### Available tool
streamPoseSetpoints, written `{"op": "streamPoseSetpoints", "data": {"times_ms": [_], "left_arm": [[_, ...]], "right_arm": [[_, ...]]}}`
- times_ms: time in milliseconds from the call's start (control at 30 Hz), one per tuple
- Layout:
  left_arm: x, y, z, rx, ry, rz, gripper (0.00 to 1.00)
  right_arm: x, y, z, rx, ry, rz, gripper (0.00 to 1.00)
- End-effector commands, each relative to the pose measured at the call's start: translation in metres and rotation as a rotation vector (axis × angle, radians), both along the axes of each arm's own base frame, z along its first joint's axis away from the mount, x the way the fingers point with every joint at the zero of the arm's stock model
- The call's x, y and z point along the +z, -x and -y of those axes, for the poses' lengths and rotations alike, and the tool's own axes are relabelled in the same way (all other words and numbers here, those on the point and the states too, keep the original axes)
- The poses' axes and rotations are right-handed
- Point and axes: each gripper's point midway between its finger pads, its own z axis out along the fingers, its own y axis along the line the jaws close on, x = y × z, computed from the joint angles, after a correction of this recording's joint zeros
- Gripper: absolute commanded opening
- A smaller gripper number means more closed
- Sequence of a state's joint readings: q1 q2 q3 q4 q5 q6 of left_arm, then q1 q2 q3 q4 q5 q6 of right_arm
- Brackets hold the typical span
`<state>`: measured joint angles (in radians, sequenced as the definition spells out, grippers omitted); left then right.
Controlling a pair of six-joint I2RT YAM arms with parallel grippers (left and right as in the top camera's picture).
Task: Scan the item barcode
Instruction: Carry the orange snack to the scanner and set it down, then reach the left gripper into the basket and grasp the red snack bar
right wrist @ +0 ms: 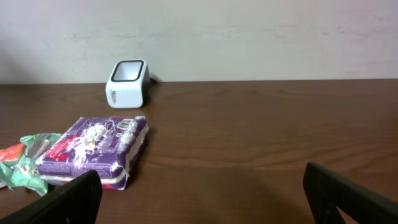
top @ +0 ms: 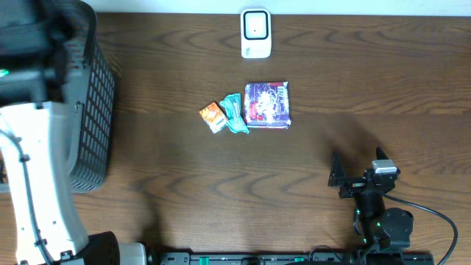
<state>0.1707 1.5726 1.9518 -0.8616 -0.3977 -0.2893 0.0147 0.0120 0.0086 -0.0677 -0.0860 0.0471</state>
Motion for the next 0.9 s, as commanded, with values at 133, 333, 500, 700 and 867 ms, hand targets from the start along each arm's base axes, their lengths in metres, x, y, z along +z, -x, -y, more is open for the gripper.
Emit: {"op": "streamPoseSetpoints", "data": {"times_ms": [133, 333, 500, 700, 867], "left_arm": [[-0.073, 0.055, -0.1, 0.31, 0.097, -0.207, 0.71], [-0.121, 0.078, -0.135, 0.417, 0.146, -0.269, 0.71], [-0.159, 0.084, -0.152, 0.383, 0.1, -0.361, 0.71], [-0.212, 0.084, -0.156, 0.212, -0.017, -0.557, 0.7], [-0.252, 0.086, -0.158, 0.149, -0.033, -0.655, 0.7]], "right_arm": [[-0.001, 0.0, 0.004, -0.018, 0.011, 0.001, 0.99], [-0.001, 0.0, 0.004, -0.018, 0.011, 0.001, 0.99], [-0.001, 0.0, 0.004, -0.018, 0.011, 0.001, 0.99], [-0.001, 0.0, 0.004, -0.018, 0.011, 0.001, 0.99], [-0.001, 0.0, 0.004, -0.018, 0.011, 0.001, 0.99]]}}
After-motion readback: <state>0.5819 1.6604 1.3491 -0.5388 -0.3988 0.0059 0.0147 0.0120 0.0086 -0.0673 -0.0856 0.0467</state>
